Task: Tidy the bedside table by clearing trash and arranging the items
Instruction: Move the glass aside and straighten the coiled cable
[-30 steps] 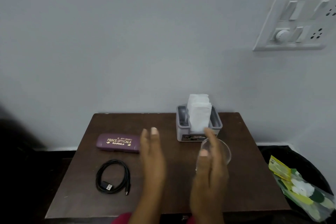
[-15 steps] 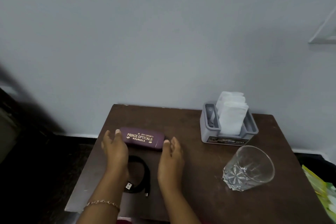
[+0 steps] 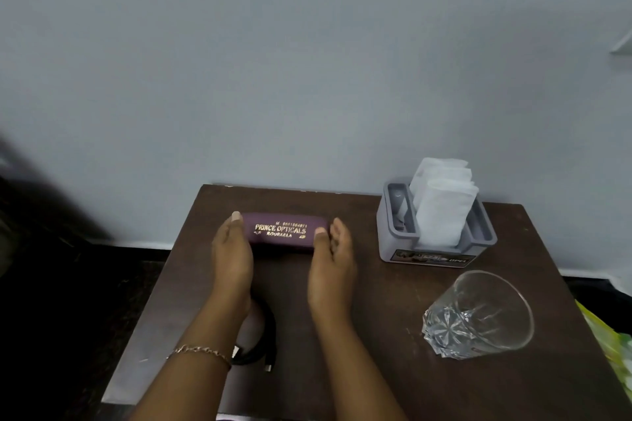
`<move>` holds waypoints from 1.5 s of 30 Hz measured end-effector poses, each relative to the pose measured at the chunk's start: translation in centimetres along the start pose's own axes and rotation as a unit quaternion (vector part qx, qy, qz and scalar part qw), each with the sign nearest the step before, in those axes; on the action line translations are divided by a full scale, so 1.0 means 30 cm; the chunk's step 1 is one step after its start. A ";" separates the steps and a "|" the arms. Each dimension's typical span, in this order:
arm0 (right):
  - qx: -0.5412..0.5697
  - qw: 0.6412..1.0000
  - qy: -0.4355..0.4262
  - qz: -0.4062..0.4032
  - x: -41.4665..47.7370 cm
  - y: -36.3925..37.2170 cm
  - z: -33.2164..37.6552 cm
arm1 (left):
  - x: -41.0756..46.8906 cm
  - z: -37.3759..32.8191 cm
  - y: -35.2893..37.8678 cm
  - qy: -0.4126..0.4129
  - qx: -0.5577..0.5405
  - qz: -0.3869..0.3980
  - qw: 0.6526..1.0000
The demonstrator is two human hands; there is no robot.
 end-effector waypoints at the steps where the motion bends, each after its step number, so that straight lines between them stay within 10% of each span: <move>1: -0.001 1.000 -0.005 -0.006 0.015 -0.004 0.005 | -0.002 -0.003 0.013 0.002 -0.002 0.001 1.000; 19: -0.085 0.994 -0.059 -0.034 -0.050 -0.048 -0.026 | 0.019 -0.002 -0.120 0.103 0.153 -0.014 0.983; 26: -0.272 0.947 -0.031 0.166 -0.215 -0.029 -0.076 | -0.081 0.057 -0.296 0.058 0.378 -0.021 0.924; 33: -0.309 0.937 -0.049 0.158 -0.284 -0.038 -0.093 | -0.132 0.129 -0.341 -0.070 0.185 0.059 0.978; 45: -0.147 0.988 0.039 0.004 -0.226 -0.082 -0.111 | -0.106 0.112 -0.153 -0.007 0.180 0.105 0.978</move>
Point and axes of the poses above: each hand's wrist, its own x-axis towards the middle knuckle, its own y-axis out of the palm, z = x × y, the point moved 2 cm from there along x, towards the middle knuckle, and after that the axes turned 3 degrees about -z, right-handed, at the moved point
